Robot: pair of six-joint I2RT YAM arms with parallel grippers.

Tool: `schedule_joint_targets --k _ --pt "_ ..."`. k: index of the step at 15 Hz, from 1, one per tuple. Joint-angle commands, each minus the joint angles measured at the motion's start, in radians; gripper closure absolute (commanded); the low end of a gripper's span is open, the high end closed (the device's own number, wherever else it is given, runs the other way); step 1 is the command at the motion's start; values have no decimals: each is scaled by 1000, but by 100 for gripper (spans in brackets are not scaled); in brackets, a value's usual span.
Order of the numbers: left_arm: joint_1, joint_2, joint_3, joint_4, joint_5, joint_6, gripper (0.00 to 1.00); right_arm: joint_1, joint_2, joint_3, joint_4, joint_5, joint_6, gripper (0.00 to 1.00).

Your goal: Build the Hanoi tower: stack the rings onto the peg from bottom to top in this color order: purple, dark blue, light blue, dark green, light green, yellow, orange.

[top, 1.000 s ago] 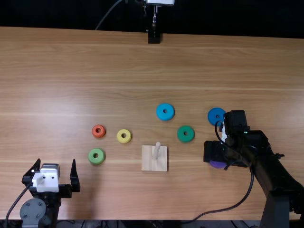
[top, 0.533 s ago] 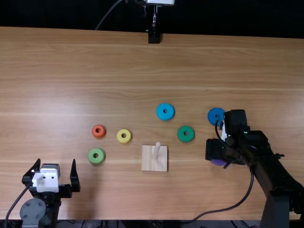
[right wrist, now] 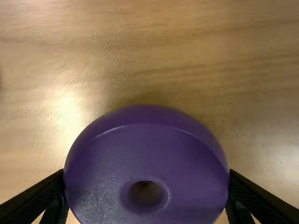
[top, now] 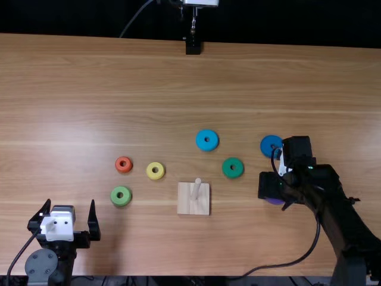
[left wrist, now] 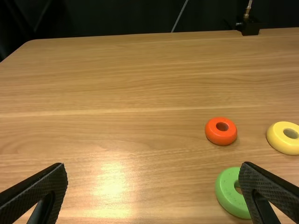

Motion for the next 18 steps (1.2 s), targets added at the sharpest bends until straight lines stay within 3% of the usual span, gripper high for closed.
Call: schedule_joint_targets --k 1,3,8,11,14,16,18 --pt "8 -11 -107 -66 -3 3 0 39 -72 84 -68 0 -19 94" --pt "8 -11 -107 -66 -3 3 0 87 -126 142 -171 -2 -54 94" --pt "8 -11 -107 -66 -3 3 0 283 -244 272 -319 -2 -65 95" --pt "8 -11 -107 -66 -3 3 0 372 -241 389 -446 -4 -124 95" --pt "8 -11 -107 -66 -3 3 0 443 -229 509 -534 -6 -134 95" --pt "8 -11 -107 -66 -3 3 0 509 -210 555 -558 -6 -170 95" --pt "8 -11 -107 -66 -3 3 0 552 -144 616 -587 -6 -172 95"
